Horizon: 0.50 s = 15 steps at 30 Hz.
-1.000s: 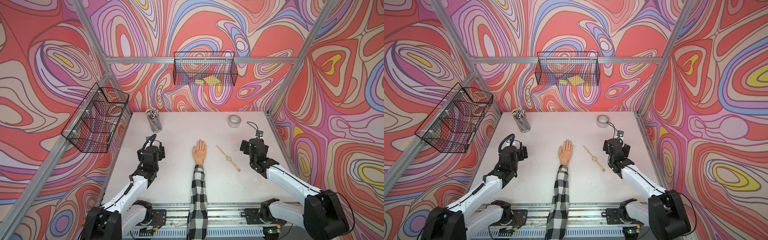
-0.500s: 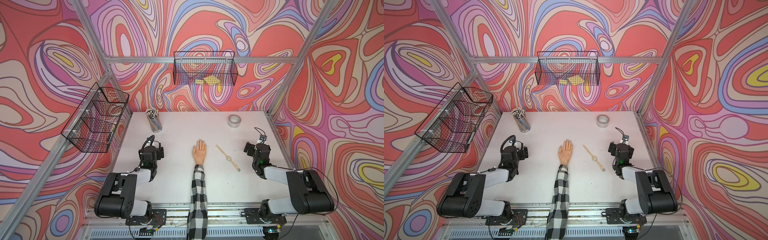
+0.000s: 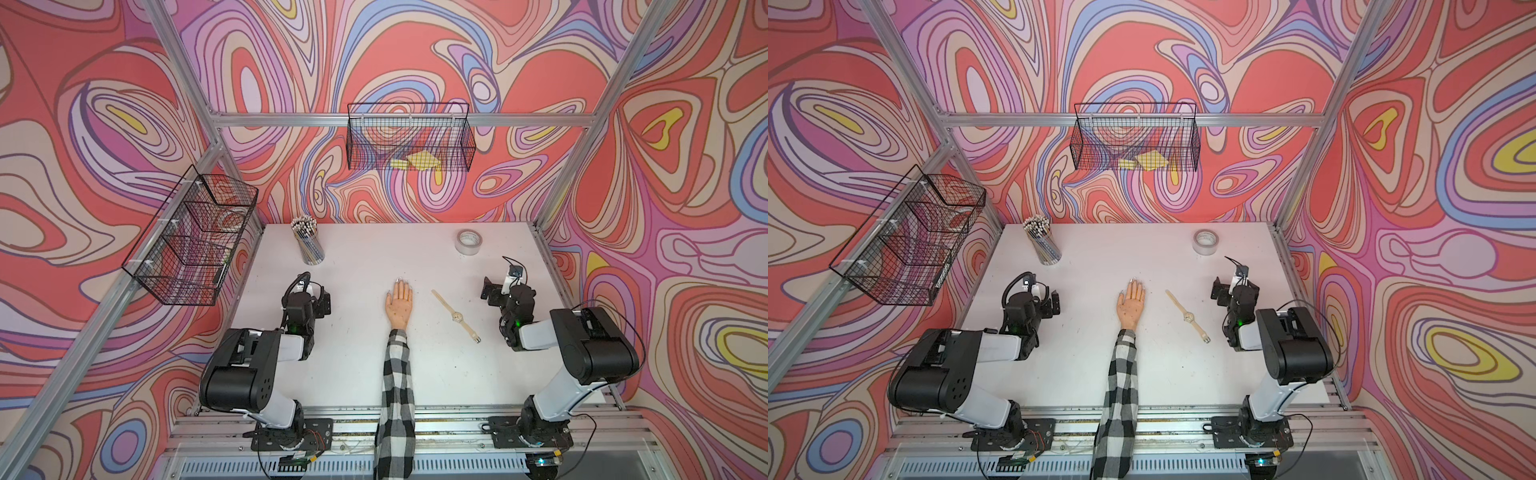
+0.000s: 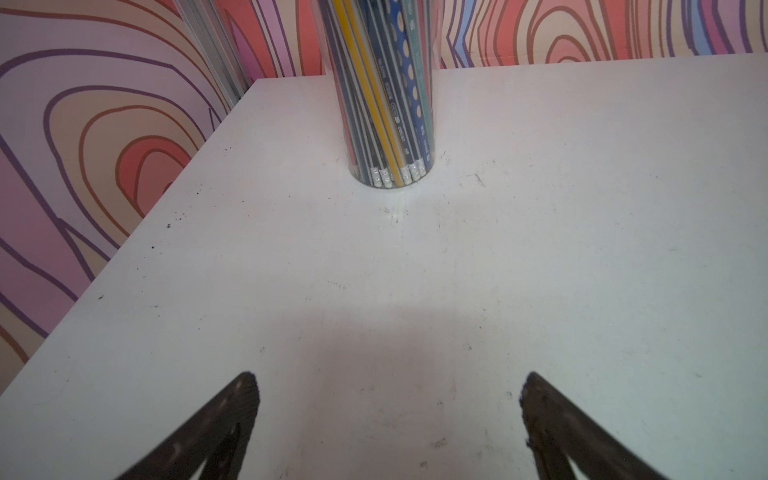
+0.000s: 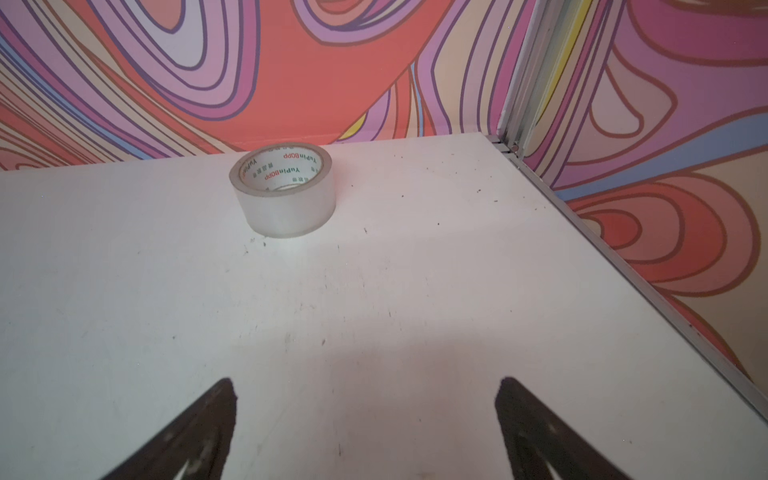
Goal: Take off the watch
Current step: Reset both arms
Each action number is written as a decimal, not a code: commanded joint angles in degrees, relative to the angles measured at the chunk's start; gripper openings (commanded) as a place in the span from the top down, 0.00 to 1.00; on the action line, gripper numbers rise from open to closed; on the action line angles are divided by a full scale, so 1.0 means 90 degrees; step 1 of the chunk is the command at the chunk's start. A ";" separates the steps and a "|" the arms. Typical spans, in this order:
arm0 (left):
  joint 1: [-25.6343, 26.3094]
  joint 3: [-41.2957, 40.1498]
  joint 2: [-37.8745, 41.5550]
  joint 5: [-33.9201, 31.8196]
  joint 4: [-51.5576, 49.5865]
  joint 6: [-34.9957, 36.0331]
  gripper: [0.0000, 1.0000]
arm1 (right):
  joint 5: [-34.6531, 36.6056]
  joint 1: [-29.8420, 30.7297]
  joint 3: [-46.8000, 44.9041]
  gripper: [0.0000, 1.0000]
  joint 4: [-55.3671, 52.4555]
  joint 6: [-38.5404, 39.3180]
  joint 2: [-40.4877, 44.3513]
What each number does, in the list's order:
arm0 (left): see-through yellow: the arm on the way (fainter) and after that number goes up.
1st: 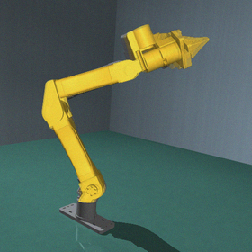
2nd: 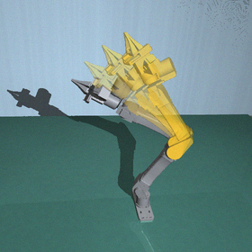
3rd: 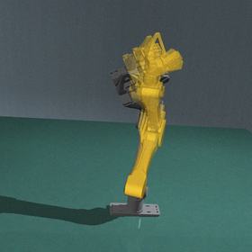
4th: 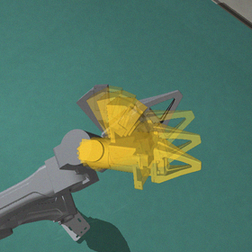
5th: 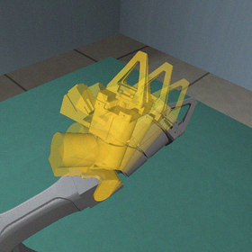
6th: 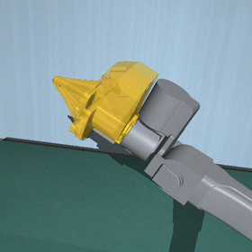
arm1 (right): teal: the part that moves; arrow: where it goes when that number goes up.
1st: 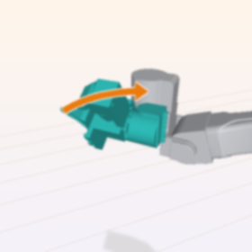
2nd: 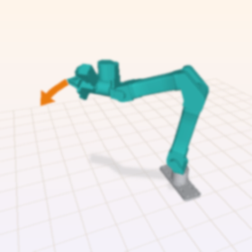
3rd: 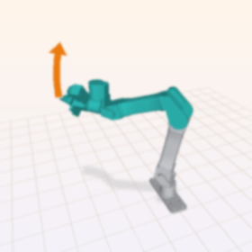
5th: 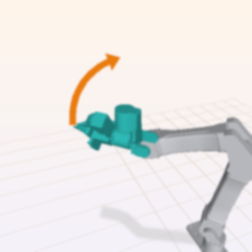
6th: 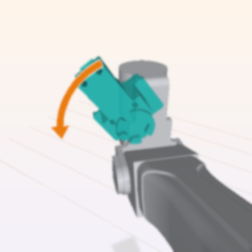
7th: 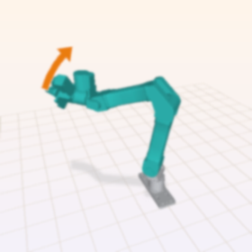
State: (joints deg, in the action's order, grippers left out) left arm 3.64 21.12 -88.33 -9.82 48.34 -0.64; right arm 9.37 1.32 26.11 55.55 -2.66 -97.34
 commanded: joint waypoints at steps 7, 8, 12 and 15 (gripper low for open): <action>-0.0247 0.0121 -0.0040 0.0269 0.0224 -0.0100 0.01 | -0.0077 -0.0118 0.0058 0.02 -0.0033 -0.0023 -0.0014; -0.0247 0.0067 -0.0013 0.0272 0.0281 -0.0094 0.00 | -0.0096 -0.0118 0.0007 0.02 -0.0003 -0.0025 0.0014; -0.0238 0.0035 0.0024 0.0291 0.0306 -0.0114 0.01 | -0.0097 -0.0118 0.0019 0.02 0.0005 -0.0008 0.0005; -0.0238 0.0036 0.0019 0.0283 0.0313 -0.0114 0.01 | -0.0097 -0.0118 0.0019 0.02 0.0000 -0.0008 0.0005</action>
State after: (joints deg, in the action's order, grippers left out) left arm 1.67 21.65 -88.36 -7.75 48.25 -1.69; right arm 8.93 0.64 26.96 54.76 -2.81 -97.43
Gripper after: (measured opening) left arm 0.994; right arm 0.982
